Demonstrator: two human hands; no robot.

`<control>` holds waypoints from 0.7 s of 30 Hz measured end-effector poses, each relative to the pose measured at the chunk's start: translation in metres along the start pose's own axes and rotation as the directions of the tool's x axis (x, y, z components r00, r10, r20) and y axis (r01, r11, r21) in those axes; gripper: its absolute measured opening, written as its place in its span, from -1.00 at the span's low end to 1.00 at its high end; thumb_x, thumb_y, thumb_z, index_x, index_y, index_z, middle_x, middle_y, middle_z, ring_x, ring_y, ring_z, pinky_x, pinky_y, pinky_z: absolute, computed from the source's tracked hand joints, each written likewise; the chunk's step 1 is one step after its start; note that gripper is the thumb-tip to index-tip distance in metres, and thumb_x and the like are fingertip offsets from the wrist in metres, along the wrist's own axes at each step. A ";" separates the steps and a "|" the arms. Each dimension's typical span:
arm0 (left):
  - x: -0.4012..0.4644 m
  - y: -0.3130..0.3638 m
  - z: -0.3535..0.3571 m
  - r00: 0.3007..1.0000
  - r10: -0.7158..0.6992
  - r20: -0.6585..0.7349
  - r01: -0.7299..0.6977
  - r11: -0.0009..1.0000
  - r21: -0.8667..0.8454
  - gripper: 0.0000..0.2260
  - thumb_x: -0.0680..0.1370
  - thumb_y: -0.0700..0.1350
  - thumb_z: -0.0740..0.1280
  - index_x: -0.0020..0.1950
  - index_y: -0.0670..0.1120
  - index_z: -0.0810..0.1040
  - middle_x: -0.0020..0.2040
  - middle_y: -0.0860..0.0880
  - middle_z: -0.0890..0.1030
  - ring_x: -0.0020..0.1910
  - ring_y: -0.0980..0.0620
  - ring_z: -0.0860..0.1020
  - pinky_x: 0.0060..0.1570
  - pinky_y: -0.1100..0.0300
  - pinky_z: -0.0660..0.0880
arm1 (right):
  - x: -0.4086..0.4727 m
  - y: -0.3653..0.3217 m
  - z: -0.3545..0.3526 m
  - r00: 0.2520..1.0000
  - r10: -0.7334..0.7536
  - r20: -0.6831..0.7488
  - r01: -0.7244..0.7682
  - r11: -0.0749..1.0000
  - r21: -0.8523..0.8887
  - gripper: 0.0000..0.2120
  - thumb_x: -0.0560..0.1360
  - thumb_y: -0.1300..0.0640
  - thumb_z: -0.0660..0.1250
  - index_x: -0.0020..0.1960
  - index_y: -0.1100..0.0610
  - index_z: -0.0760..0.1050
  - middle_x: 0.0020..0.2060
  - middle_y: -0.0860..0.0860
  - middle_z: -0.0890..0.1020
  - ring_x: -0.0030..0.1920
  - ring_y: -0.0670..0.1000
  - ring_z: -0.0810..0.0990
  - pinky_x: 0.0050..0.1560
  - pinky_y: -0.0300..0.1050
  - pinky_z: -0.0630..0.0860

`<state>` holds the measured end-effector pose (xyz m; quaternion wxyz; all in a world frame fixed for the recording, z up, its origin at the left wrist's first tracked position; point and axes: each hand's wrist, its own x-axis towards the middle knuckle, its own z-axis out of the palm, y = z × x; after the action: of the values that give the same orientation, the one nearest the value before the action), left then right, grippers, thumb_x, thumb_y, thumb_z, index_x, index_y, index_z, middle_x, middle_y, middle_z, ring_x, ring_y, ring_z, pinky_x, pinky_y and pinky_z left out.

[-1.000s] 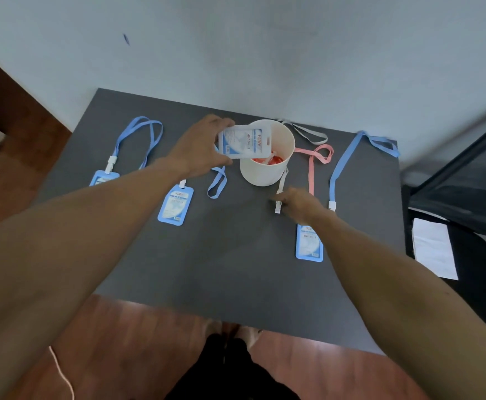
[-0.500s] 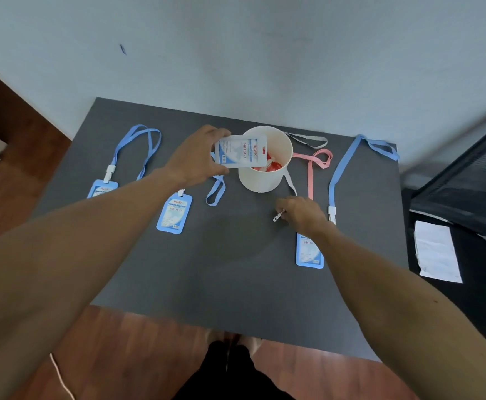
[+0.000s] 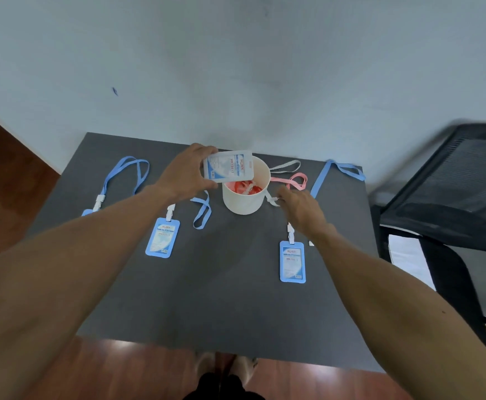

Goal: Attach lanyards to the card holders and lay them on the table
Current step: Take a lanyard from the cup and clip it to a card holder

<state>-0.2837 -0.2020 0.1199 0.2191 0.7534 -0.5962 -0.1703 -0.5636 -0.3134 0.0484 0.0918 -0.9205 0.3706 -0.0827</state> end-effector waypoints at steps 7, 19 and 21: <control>0.014 0.023 -0.029 0.998 0.059 -0.033 -0.059 0.998 -0.024 -0.28 0.38 -0.07 0.60 0.49 -0.06 0.39 0.29 -0.04 0.47 0.11 0.05 0.48 0.07 0.18 0.50 | 0.032 -0.003 -0.056 0.994 0.032 -0.102 -0.025 0.997 0.072 -0.88 0.68 0.18 0.19 0.09 0.23 0.46 -0.35 0.12 0.60 -0.36 0.27 0.51 -0.20 -0.04 0.25; 0.036 0.051 -0.071 0.990 0.100 -0.101 -0.099 0.995 0.011 -0.27 0.38 -0.11 0.60 0.50 -0.03 0.39 0.31 -0.01 0.46 0.12 0.04 0.49 0.12 0.14 0.51 | 0.075 -0.014 -0.139 0.986 0.167 0.002 -0.149 0.875 0.462 -0.75 0.59 -0.09 0.34 -0.02 0.09 0.63 -0.24 0.04 0.67 -0.26 0.01 0.63 -0.23 -0.10 0.50; 0.038 0.053 -0.076 0.988 0.107 -0.107 -0.107 0.994 0.009 -0.27 0.38 -0.12 0.60 0.50 -0.03 0.39 0.31 -0.01 0.45 0.13 0.03 0.50 0.09 0.19 0.49 | 0.080 -0.015 -0.150 0.986 0.167 0.020 -0.152 0.836 0.527 -0.77 0.58 0.01 0.37 -0.03 0.17 0.66 -0.20 0.12 0.69 -0.26 0.02 0.63 -0.23 -0.07 0.52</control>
<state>-0.2790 -0.2400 0.2122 0.2586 0.7287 -0.6234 -0.1167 -0.5298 -0.3743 0.2037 0.3417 -0.8250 0.4102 -0.1854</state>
